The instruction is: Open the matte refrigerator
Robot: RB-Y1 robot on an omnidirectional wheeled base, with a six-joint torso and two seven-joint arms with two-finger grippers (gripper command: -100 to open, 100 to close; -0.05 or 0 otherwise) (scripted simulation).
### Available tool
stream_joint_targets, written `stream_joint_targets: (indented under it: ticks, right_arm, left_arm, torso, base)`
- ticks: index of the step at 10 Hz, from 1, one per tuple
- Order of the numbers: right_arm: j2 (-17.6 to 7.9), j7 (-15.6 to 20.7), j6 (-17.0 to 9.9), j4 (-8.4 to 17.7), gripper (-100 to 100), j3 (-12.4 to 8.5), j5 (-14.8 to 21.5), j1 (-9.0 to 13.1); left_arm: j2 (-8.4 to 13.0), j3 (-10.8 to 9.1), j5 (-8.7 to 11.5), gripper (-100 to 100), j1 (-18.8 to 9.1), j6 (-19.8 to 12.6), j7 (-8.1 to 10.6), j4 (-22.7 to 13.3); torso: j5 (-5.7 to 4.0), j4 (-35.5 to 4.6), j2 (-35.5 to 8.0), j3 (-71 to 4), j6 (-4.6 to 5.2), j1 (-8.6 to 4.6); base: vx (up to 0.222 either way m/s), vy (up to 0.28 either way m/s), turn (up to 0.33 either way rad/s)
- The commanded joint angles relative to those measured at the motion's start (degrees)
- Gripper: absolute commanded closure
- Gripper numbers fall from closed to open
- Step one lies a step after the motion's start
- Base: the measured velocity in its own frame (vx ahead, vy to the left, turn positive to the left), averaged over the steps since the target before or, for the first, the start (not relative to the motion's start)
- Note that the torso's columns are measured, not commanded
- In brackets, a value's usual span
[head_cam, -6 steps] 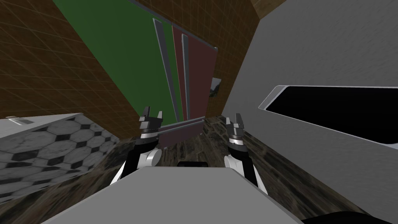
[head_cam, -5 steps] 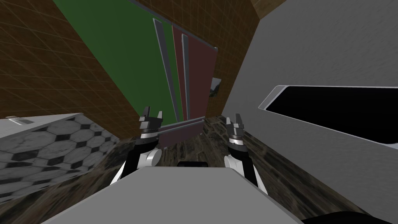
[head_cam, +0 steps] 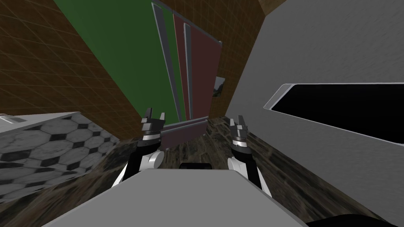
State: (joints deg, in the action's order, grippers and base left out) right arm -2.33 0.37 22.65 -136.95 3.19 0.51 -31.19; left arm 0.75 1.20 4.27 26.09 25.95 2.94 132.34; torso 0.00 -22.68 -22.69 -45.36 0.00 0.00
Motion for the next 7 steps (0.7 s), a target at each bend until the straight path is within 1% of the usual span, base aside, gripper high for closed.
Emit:
stream_joint_targets:
  ticks: [1,3,4,5,7]
  right_arm:
    - [0.0,0.0,0.0,0.0,0,0.0,0.0,0.0]
    - [0.0,0.0,0.0,0.0,0,0.0,0.0,0.0]
    - [0.0,0.0,0.0,0.0,0,0.0,0.0,0.0]
    - [0.0,0.0,0.0,0.0,0,0.0,0.0,0.0]
    - [0.0,0.0,0.0,0.0,0,0.0,0.0,0.0]
  left_arm:
    - [0.0,0.0,0.0,0,0.0,0.0,0.0,0.0]
    - [0.0,0.0,0.0,0,0.0,0.0,0.0,0.0]
    - [1.6,-0.04,0.0,-100,-0.1,0.4,0.01,-0.7]
    - [2.7,-0.09,0.0,-100,-0.2,0.8,0.02,-1.5]
    - [4.6,-0.21,0.0,-100,-0.4,2.0,0.06,-3.5]
  torso:
    - [0.0,-4.2,-4.2,-8.5,0.0,0.0]
    - [0.0,-12.7,-12.7,-25.4,0.0,0.0]
    - [0.0,-16.9,-16.9,-33.8,0.0,0.0]
    - [0.0,-18.8,-18.8,-37.8,0.0,-0.01]
    - [0.0,-19.5,-19.4,-39.2,0.0,-0.01]
  base:
    - [0.0,0.0,0.0]
    - [0.0,0.0,0.0]
    - [0.023,-0.008,-0.003]
    - [0.039,-0.013,-0.007]
    - [0.064,-0.019,-0.007]
